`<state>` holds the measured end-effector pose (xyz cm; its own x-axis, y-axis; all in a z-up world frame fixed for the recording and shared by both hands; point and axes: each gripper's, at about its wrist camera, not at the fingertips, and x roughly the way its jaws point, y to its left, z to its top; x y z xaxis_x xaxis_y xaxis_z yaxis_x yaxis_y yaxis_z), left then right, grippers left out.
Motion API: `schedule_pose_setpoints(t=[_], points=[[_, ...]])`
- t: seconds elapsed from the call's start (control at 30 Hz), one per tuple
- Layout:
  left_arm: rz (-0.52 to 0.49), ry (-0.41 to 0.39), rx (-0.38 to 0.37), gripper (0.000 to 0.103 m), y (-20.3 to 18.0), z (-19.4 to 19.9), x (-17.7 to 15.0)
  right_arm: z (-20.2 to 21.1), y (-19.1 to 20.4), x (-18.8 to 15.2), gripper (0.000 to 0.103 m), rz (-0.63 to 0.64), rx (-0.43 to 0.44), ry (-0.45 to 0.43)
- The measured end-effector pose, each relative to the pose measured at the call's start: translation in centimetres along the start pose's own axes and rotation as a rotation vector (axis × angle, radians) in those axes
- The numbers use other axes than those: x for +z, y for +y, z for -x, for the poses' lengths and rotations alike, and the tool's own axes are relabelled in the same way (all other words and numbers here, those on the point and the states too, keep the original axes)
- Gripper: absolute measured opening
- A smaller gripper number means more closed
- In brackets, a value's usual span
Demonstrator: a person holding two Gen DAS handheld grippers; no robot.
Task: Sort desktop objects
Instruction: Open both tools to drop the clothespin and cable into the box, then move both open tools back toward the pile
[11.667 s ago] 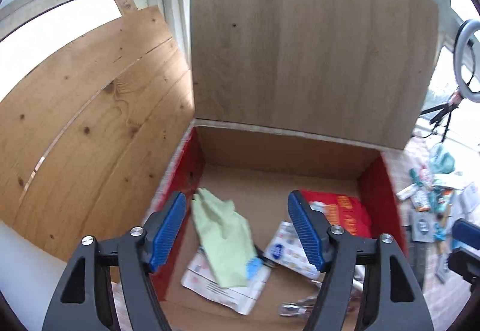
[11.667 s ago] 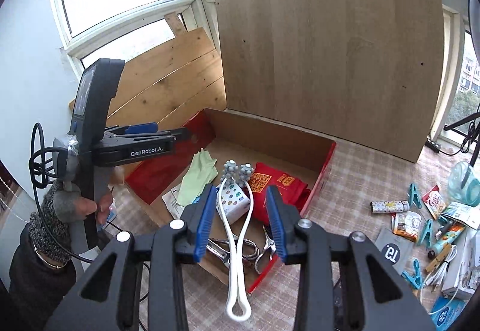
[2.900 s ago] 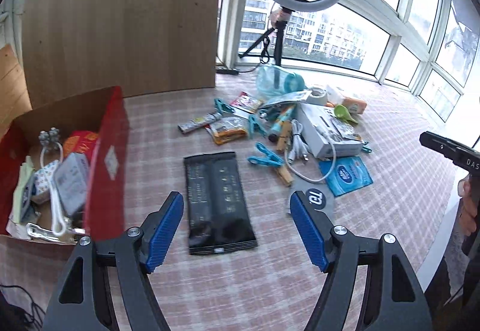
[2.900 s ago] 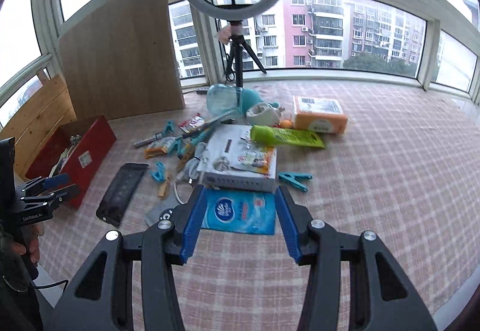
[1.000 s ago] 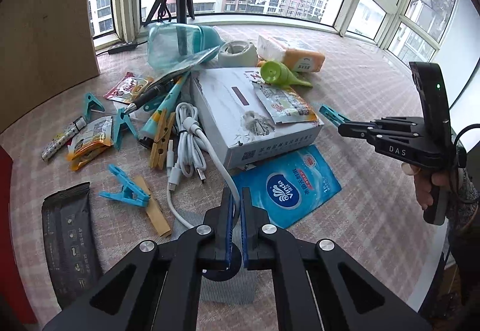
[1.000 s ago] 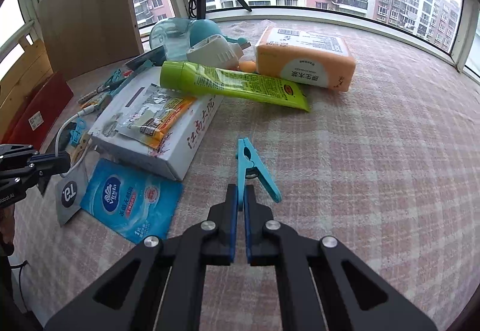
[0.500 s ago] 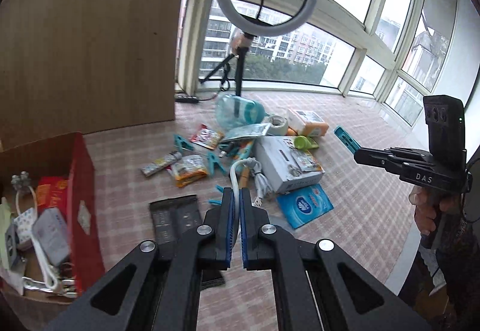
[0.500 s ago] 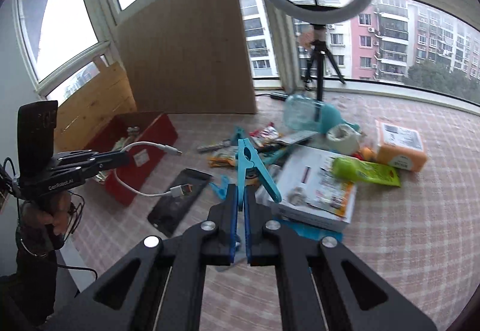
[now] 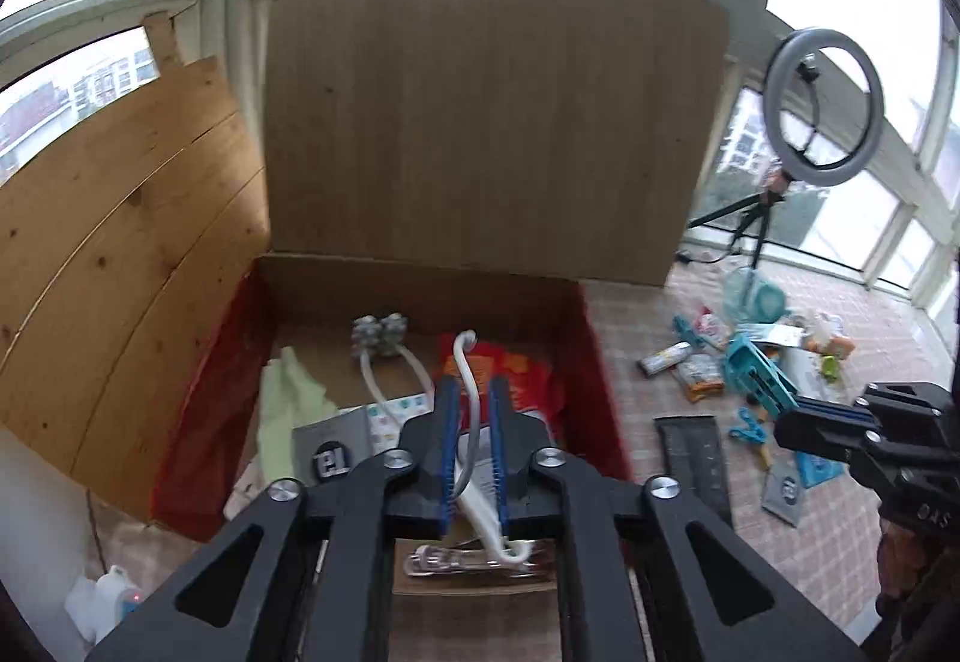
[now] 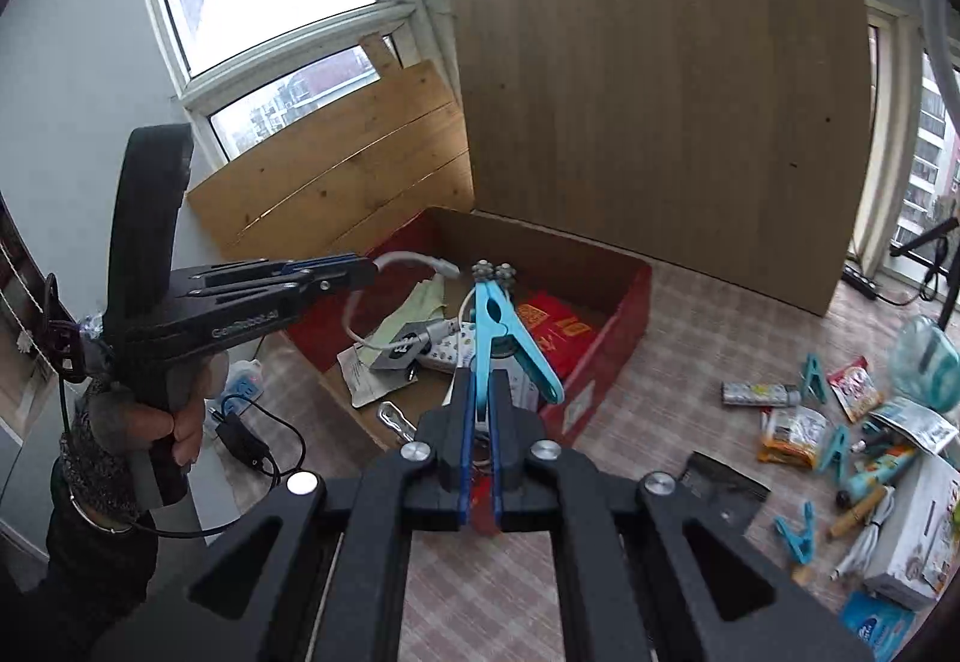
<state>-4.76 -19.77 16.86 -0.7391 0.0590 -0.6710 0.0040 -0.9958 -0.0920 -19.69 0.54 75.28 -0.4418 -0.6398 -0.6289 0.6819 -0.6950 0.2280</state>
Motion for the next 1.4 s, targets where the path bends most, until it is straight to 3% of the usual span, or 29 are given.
schedule_pose_setpoints(t=[0.03, 0.07, 0.1, 0.23, 0.6, 0.8, 0.93, 1.03, 1.23, 1.4], points=[[0.0, 0.007, 0.021, 0.041, 0.3, -0.3, -0.1, -0.9, 0.8, 0.1, 0.024, 0.021, -0.037, 0.007], [-0.001, 0.013, 0.042, 0.047, 0.6, -0.6, -0.3, -1.7, 1.6, 0.3, 0.048, 0.041, -0.073, 0.014], [-0.001, 0.02, 0.063, 0.047, 0.9, -0.9, -0.4, -1.8, 2.1, 0.2, 0.057, 0.05, -0.082, 0.006], [-0.001, 0.022, 0.109, 0.047, 1.5, -1.1, -1.0, -1.5, 2.7, -0.3, 0.057, 0.07, -0.091, 0.001], [-0.041, -0.003, 0.018, 0.047, -2.3, 0.9, -2.6, 5.0, -2.6, -4.2, 0.057, 0.034, -0.238, -0.059], [-0.075, -0.003, -0.113, 0.048, -7.2, 1.0, -5.1, 10.9, -8.1, -9.4, 0.057, -0.065, -0.362, -0.081], [-0.105, 0.034, -0.214, 0.049, -11.4, -0.1, -7.6, 15.0, -11.3, -13.9, 0.057, -0.133, -0.516, -0.073], [-0.16, 0.077, -0.241, 0.05, -14.6, -1.4, -9.4, 18.1, -13.2, -18.4, 0.057, -0.232, -0.603, -0.088], [-0.195, 0.14, -0.27, 0.05, -18.8, -3.4, -12.4, 23.3, -16.4, -25.8, 0.057, -0.485, -0.638, -0.115], [-0.186, 0.166, -0.308, 0.051, -21.1, -4.1, -14.3, 24.7, -17.4, -27.4, 0.057, -0.545, -0.644, -0.153]])
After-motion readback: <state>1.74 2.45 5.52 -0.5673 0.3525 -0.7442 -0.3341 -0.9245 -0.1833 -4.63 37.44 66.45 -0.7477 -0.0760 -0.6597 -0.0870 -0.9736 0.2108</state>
